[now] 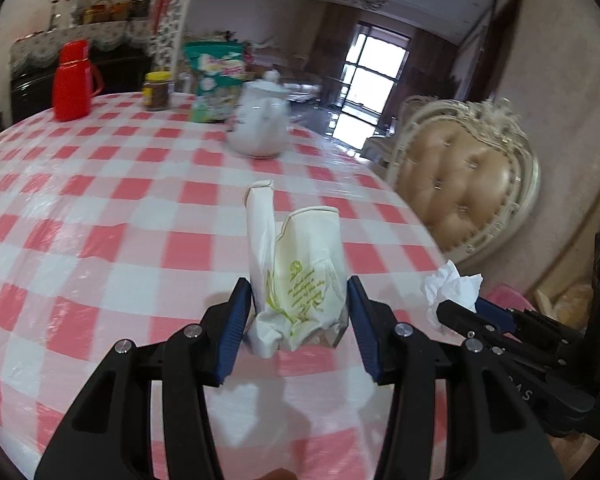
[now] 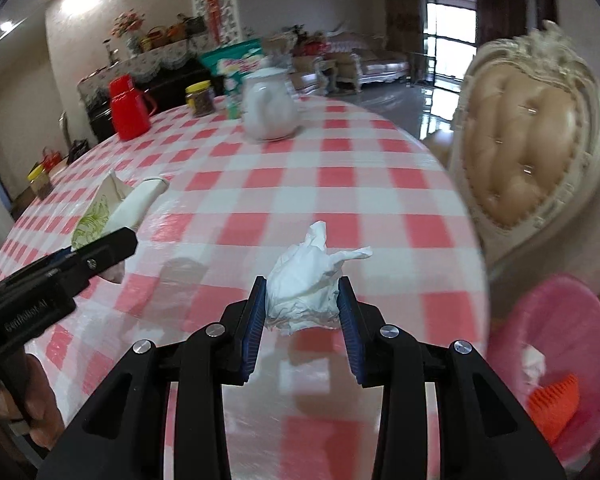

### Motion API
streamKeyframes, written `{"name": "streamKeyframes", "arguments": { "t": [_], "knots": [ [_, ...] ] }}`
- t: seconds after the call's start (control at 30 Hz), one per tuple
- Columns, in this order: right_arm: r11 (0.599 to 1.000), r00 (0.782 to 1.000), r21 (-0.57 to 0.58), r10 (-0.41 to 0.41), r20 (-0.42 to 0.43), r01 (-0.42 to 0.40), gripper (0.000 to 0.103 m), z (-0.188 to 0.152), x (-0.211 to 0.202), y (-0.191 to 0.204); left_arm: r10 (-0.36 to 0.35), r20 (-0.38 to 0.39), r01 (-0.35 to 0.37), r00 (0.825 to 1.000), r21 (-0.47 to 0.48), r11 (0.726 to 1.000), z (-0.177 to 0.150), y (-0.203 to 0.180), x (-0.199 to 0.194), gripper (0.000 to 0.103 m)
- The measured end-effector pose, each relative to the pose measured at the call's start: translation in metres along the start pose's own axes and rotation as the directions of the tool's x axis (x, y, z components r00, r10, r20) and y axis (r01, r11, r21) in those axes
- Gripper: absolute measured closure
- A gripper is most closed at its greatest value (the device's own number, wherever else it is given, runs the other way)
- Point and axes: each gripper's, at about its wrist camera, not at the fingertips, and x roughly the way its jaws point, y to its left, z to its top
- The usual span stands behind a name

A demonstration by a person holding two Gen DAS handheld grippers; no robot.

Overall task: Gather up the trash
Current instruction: 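Carry the paper cup and tissue to the wastebasket and open both tools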

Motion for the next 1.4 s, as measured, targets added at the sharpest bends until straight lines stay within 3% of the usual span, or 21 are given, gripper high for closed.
{"name": "streamKeyframes", "arguments": {
  "t": [0.4,0.77,1.4],
  "knots": [
    [0.985,0.989,0.107,-0.143,0.045,0.137,0.068,-0.027,-0.056,-0.102,-0.142,-0.042,0.146,0.989,0.108,0.983,-0.008,-0.108,0.009,0.055],
    [0.948,0.966,0.204,-0.258,0.033,0.246,0.068,-0.051,-0.086,-0.184,-0.265,-0.117,0.284,0.957,0.204,0.937,-0.024,-0.207,0.035,0.055],
    [0.91,0.945,0.272,-0.328,0.008,0.314,0.068,-0.069,-0.098,-0.242,-0.369,-0.221,0.419,0.903,0.25,0.873,-0.034,-0.283,0.066,0.055]
  ]
}}
